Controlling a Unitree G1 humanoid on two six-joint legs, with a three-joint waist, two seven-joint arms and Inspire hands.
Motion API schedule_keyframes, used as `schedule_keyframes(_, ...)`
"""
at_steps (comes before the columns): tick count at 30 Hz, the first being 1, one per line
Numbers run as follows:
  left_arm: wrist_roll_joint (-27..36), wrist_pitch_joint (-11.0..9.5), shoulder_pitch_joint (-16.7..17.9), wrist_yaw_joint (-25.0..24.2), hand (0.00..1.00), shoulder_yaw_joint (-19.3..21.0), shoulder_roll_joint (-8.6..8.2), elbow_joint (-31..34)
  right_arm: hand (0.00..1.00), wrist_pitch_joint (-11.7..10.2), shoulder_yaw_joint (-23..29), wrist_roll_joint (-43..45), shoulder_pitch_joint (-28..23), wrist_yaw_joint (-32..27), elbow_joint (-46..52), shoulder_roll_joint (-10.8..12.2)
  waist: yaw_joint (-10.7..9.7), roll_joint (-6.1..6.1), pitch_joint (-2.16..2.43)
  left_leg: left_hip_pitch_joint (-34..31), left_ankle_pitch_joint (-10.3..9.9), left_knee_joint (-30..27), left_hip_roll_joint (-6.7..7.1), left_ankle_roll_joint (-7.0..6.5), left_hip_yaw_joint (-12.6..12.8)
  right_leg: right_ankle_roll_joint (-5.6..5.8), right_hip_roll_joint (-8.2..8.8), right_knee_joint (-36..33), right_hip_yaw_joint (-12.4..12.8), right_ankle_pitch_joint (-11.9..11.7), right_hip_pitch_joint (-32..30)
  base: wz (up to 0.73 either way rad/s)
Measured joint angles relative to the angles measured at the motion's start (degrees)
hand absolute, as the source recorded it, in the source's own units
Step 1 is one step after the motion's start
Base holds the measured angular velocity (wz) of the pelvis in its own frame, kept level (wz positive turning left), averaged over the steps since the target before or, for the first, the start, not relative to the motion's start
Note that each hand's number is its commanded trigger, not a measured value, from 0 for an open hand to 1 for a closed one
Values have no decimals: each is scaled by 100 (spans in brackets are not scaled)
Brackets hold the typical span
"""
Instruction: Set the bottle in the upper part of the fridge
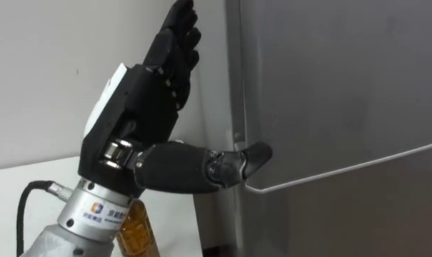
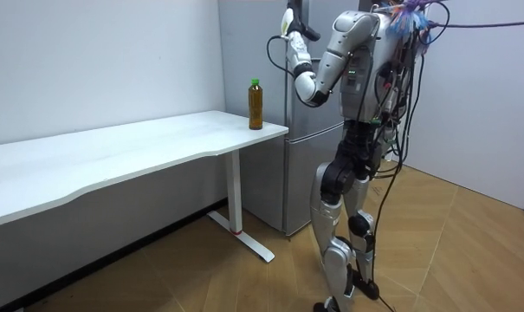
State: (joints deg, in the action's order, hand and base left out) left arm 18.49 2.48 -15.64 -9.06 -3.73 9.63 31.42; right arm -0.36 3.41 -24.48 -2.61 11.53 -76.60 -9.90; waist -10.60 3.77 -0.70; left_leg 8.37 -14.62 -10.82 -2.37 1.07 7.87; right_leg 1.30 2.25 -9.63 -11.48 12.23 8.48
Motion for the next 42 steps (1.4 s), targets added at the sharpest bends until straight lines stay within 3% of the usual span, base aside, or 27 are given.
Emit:
schedule_keyframes(8, 7, -46, 1, -301, 0, -2, -6, 85, 0, -102, -45, -34, -51, 58, -1, 0, 81, -16, -3, 27, 0, 0, 0, 0, -10, 0, 3, -3, -22, 0, 26, 0)
schedule_keyframes(21, 227, -45, 40, -941, 0, -24, -3, 84, 0, -105, -101, -31, -89, 114, -2, 5, 191, -84, 36, -23, 0, -53, -2, 0, -7, -8, 6, -20, -24, -5, -40, 0)
schedule_keyframes(26, 273, -30, 96, -1099, 0, -326, 19, 46, 0, -77, -103, -29, -78, 112, -16, 8, 143, -97, 37, -9, 0, -53, -1, 0, -5, -7, 13, -27, -35, -7, -28, 0)
schedule_keyframes(31, 1112, -19, 381, -1186, 0, -520, 1, -192, 0, 57, -205, -24, -81, 96, 113, -12, 134, -107, 37, -26, -1, -82, 0, -1, -47, -7, 22, -26, -109, -15, -6, 5)
schedule_keyframes(39, 1138, -100, 642, -1189, 0, -813, -43, -739, 0, 119, -338, 13, -25, -20, 131, -16, 131, -138, 39, -74, 12, -113, 9, -22, -57, -2, 31, -26, -115, -60, -23, 1)
schedule_keyframes(42, 1137, 23, 691, -1187, 0, -876, -68, -936, 0, 116, -395, 14, -1, -42, 131, -19, 129, -149, 32, -168, 12, -203, 11, -23, -72, -1, 37, -26, -125, -73, -45, 4)
